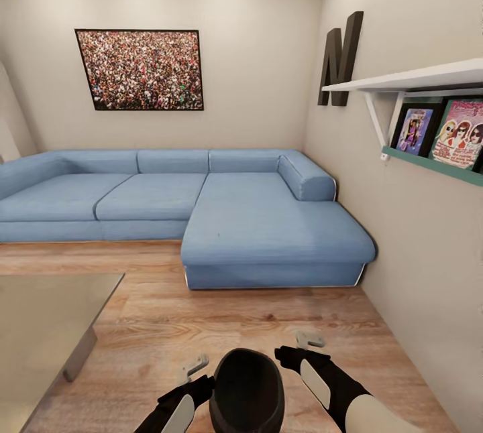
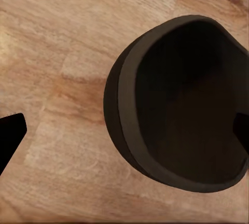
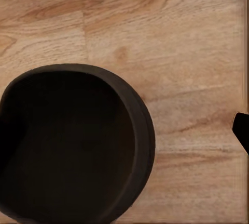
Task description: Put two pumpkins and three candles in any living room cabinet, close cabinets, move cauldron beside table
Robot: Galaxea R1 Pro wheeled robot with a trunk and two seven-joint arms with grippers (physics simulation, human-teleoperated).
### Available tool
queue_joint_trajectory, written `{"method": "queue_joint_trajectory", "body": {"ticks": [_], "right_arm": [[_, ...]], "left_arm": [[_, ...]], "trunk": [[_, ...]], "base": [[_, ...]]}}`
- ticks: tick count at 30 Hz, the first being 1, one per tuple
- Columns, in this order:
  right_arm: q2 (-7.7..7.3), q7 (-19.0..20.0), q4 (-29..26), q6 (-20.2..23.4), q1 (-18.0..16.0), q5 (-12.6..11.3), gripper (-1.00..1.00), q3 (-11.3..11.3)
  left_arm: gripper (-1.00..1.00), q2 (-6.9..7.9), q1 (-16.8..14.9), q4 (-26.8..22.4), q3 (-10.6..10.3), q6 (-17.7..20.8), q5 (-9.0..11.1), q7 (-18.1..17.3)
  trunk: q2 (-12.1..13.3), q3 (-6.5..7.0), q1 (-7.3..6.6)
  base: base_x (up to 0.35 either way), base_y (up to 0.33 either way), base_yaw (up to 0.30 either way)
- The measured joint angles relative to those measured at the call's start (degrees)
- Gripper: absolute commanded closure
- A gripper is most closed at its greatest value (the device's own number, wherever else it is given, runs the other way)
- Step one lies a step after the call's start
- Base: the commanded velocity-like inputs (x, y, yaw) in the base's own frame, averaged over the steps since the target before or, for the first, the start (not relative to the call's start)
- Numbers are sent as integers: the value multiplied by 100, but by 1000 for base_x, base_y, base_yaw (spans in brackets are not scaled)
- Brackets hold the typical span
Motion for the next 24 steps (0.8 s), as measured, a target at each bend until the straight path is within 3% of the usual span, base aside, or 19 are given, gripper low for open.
{"method": "queue_joint_trajectory", "body": {"ticks": [7,14,24], "right_arm": [[-17,-30,119,10,0,11,-100,-3],[-20,-36,652,5,-1,3,-100,-1],[-19,-14,726,11,-1,12,-100,13]], "left_arm": [[-100,0,0,0,0,-7,0,0],[-100,-1,0,0,1,-8,0,0],[-100,0,0,0,1,-6,0,-3]], "trunk": [[0,0,-1],[0,0,-1],[0,0,-1]], "base": [[-18,-11,0],[-1,-1,0],[0,0,0]]}}
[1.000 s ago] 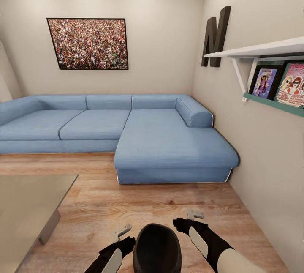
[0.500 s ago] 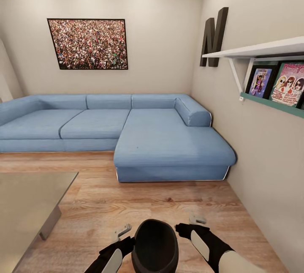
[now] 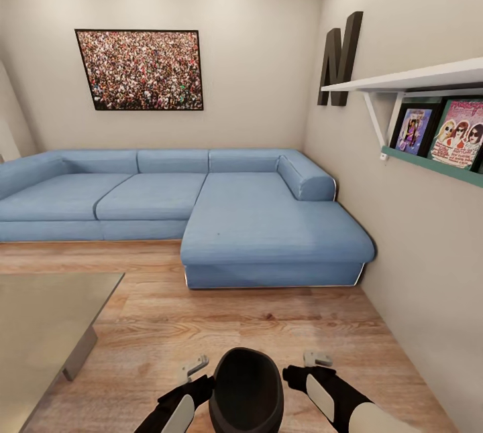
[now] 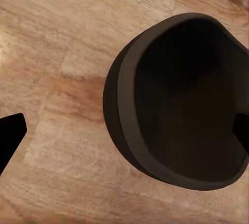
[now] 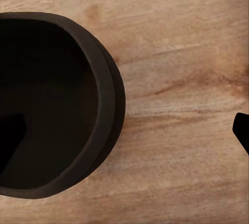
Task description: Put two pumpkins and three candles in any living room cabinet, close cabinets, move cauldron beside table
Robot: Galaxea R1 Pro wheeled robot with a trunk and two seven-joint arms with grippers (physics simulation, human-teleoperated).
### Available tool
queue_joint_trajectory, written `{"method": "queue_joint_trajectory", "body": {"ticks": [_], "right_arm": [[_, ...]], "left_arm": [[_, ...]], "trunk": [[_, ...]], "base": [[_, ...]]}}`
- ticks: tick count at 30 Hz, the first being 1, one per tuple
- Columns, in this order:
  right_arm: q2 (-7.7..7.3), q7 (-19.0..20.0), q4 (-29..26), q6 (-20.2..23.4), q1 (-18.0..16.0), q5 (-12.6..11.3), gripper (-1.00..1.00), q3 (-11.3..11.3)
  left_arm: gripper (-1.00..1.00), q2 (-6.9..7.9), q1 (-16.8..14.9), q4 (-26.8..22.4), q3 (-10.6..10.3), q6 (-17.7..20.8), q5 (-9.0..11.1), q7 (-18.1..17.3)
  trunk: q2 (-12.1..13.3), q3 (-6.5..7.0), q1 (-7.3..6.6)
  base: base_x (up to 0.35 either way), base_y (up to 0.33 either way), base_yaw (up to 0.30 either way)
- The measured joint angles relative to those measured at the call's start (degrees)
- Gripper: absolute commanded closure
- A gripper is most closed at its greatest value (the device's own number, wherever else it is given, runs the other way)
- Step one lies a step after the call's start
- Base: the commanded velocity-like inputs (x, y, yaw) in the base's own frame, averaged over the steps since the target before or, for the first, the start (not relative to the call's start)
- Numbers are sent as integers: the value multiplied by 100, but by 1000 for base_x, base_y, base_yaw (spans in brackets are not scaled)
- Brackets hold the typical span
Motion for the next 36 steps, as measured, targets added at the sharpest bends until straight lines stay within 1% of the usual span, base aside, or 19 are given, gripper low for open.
{"method": "queue_joint_trajectory", "body": {"ticks": [14,36], "right_arm": [[9,7,1,89,0,9,-100,5],[4,49,-7,66,0,19,-100,14]], "left_arm": [[-100,0,0,0,-9,-1,0,-2],[-100,0,0,22,-17,7,-1,-69]], "trunk": [[0,0,0],[0,0,0]], "base": [[0,0,0],[7,-2,0]]}}
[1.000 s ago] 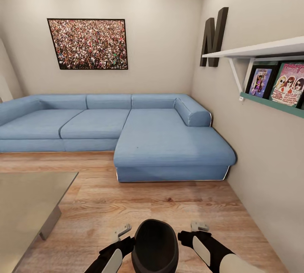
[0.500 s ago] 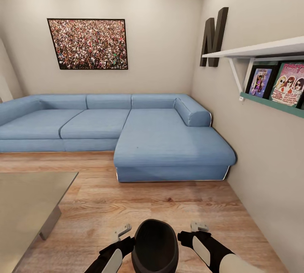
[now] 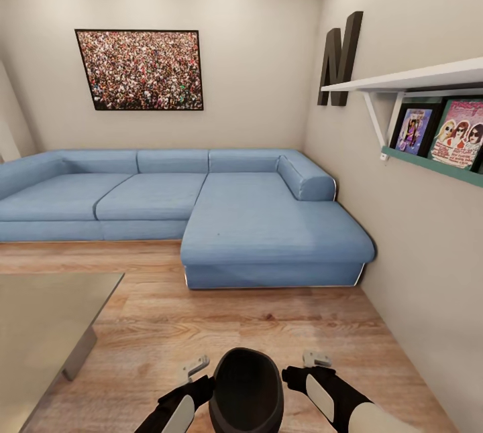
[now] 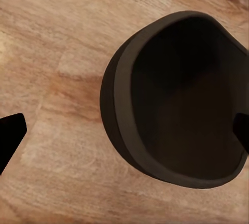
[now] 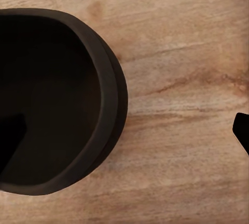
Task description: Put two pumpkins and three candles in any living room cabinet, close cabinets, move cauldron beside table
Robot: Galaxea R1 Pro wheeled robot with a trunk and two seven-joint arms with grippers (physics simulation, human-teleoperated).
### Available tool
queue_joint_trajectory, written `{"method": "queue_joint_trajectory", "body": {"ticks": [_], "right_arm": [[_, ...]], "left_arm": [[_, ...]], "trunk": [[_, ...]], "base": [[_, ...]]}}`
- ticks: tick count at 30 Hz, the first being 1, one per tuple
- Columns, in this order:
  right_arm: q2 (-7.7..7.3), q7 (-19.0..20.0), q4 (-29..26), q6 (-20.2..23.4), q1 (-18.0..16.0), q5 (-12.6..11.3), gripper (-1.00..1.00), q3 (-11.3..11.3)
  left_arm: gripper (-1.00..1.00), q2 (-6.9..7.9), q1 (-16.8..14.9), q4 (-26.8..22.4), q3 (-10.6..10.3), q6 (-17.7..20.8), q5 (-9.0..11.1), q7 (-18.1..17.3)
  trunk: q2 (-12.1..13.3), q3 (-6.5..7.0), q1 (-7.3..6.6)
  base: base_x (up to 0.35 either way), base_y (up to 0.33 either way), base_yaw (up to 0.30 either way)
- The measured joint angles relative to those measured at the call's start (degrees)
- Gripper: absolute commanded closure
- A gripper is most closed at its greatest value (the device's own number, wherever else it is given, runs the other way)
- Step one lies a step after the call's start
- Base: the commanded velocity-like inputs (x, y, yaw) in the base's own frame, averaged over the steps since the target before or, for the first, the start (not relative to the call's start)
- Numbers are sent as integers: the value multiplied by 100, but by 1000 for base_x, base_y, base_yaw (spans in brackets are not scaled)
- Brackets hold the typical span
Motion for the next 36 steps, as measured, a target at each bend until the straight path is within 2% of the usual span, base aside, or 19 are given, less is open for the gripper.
{"method": "queue_joint_trajectory", "body": {"ticks": [9,17,36], "right_arm": [[-3,53,-1,-7,0,7,-100,20],[-4,389,7,-5,0,6,-100,26],[-4,564,5,4,0,13,-100,31]], "left_arm": [[-100,0,0,-4,0,-8,0,-8],[-100,0,0,-4,-1,-9,0,-8],[-100,0,0,-3,-8,-8,7,-17]], "trunk": [[0,0,0],[0,0,0],[0,0,0]], "base": [[77,-50,0],[3,-2,0],[34,-49,0]]}}
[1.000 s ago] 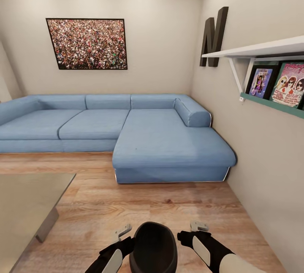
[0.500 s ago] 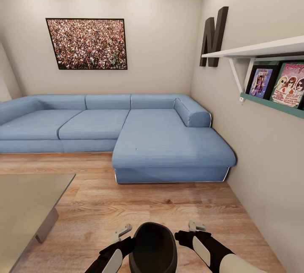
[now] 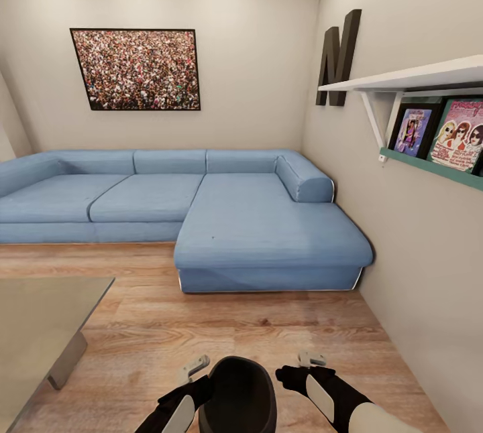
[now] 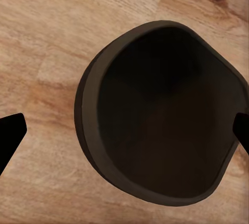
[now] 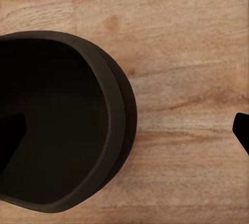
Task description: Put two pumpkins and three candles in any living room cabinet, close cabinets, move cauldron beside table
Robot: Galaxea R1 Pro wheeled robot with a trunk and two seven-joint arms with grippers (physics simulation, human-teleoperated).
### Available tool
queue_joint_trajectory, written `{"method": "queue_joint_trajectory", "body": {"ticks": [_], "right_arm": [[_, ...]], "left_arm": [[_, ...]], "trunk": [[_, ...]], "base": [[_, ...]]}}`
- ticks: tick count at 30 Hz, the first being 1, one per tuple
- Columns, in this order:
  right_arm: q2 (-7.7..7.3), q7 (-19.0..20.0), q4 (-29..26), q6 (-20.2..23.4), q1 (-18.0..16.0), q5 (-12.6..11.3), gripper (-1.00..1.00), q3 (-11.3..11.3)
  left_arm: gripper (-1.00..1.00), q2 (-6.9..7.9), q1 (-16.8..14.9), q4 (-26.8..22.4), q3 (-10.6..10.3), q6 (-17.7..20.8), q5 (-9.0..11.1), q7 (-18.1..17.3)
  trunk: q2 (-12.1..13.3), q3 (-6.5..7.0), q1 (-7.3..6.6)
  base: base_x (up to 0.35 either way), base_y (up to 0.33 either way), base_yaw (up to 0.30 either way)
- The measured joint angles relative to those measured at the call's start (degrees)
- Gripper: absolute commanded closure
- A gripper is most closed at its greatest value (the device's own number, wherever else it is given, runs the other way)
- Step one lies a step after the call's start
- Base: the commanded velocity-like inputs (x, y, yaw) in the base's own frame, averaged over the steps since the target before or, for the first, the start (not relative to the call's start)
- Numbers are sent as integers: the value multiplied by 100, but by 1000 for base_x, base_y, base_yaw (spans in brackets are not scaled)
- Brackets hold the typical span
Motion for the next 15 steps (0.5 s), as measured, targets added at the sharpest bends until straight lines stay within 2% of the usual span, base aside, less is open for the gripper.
{"method": "queue_joint_trajectory", "body": {"ticks": [15], "right_arm": [[7,85,-2,6,0,6,-100,15]], "left_arm": [[-100,-2,0,7,0,0,-1,-9]], "trunk": [[0,0,0]], "base": [[16,-11,0]]}}
